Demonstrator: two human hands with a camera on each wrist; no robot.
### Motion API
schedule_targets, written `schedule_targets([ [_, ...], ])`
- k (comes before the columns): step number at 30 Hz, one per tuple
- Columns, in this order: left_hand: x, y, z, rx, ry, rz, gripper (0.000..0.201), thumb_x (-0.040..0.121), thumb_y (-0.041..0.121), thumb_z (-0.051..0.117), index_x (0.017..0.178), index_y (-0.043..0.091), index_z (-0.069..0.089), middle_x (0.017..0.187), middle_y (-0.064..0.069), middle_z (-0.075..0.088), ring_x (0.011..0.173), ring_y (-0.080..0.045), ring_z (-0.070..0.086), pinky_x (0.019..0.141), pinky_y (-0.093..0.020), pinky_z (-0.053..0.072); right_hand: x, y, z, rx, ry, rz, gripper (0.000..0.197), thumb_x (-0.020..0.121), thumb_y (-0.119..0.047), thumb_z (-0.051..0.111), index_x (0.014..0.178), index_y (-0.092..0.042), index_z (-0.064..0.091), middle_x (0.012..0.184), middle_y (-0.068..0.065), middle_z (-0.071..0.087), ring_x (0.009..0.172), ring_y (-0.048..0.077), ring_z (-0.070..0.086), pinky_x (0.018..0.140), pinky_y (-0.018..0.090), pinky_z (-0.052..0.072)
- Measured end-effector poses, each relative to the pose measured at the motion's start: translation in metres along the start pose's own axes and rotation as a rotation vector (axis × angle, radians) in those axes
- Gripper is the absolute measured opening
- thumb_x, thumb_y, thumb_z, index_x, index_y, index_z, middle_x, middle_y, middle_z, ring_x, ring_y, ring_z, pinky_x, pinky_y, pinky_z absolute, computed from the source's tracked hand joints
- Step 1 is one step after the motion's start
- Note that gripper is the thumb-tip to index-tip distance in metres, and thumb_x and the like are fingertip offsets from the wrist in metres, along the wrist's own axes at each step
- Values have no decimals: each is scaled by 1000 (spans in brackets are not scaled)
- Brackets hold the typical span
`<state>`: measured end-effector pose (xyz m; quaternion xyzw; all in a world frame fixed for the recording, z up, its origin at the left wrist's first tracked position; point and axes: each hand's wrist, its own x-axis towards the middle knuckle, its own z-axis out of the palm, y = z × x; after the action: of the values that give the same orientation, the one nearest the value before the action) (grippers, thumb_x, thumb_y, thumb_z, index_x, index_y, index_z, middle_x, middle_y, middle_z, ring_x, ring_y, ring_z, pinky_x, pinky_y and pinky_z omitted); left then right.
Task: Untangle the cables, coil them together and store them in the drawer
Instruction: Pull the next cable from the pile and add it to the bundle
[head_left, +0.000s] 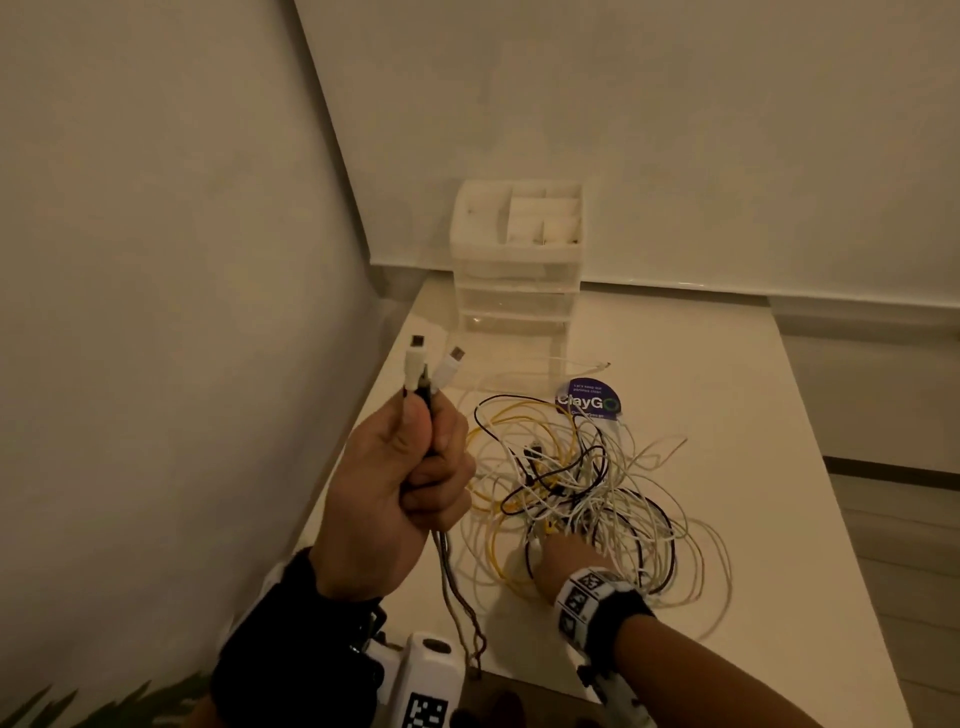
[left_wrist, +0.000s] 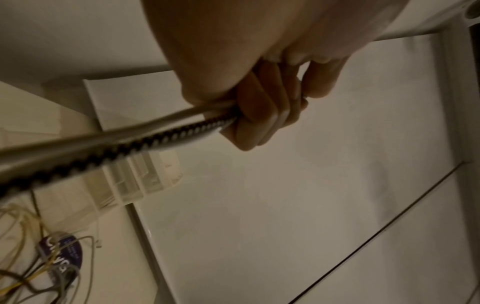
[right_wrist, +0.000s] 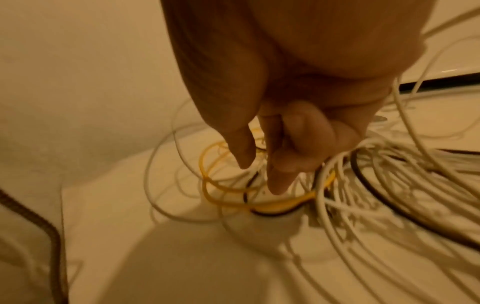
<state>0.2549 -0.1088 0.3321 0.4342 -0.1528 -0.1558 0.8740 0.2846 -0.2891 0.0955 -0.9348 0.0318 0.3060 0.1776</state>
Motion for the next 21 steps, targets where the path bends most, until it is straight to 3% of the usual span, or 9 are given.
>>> schedule_targets([
  [2, 1, -3, -5, -6, 41, -11, 42, 80, 49, 70, 72, 14, 48, 57, 5, 32, 44, -7, 17, 39, -19, 15, 4, 3, 10, 27, -33, 47, 37, 97, -41, 40, 110, -12, 60, 114, 11, 63, 104, 30, 62, 83, 34, 52],
  [4, 3, -5, -11, -24, 80, -16, 46, 81, 55, 65, 73, 15, 45, 58, 5, 29, 45, -6, 17, 39, -17, 15, 3, 5, 12, 86, -36, 55, 32, 96, -40, 43, 87, -14, 60, 92, 7, 62, 95, 28, 63, 72, 29, 49],
  [6, 6, -8, -14, -18, 135, -17, 45, 84, 57, 58, 72, 15, 44, 59, 5, 27, 44, -5, 17, 39, -15, 16, -2, 7, 8, 183, 31, 22, 35, 93, -34, 49, 62, -19, 48, 65, 0, 50, 70, 21, 58, 58, 25, 40],
  [7, 7, -10, -15, 1, 164, -18, 42, 86, 54, 53, 72, 16, 45, 59, 5, 26, 44, -5, 17, 39, -14, 17, -6, 9, 5, 259, 81, -2, 36, 90, -30, 54, 58, -19, 45, 60, 0, 47, 61, 17, 52, 56, 28, 38],
  [10, 14, -16, -13, 75, 232, -17, 36, 89, 47, 42, 75, 15, 49, 59, 3, 23, 44, -7, 15, 40, -14, 17, -30, 16, -12, 557, 290, -115, 26, 83, -19, 66, 59, -19, 56, 57, 4, 58, 56, 18, 55, 62, 38, 49],
  [14, 32, -24, -9, 133, 253, 5, 34, 90, 45, 43, 82, 13, 48, 58, 3, 22, 43, -7, 13, 40, -13, 17, -67, 17, -53, 896, 523, -190, 24, 83, -3, 65, 62, -14, 62, 60, 7, 66, 57, 20, 61, 63, 47, 52],
  [17, 45, -33, -3, 191, 231, 20, 36, 94, 46, 41, 81, 13, 46, 58, 1, 22, 44, -9, 14, 41, -17, 18, -86, 5, -84, 1130, 601, -271, 17, 94, -1, 54, 78, 0, 60, 72, 12, 71, 68, 26, 68, 70, 48, 56],
  [21, 63, -43, 9, 286, 216, -6, 41, 94, 49, 36, 80, 10, 39, 60, -2, 24, 46, -13, 15, 41, -22, 21, -113, -22, -119, 1252, 617, -474, 18, 100, -11, 45, 87, -1, 51, 73, 18, 63, 72, 32, 66, 69, 49, 55],
])
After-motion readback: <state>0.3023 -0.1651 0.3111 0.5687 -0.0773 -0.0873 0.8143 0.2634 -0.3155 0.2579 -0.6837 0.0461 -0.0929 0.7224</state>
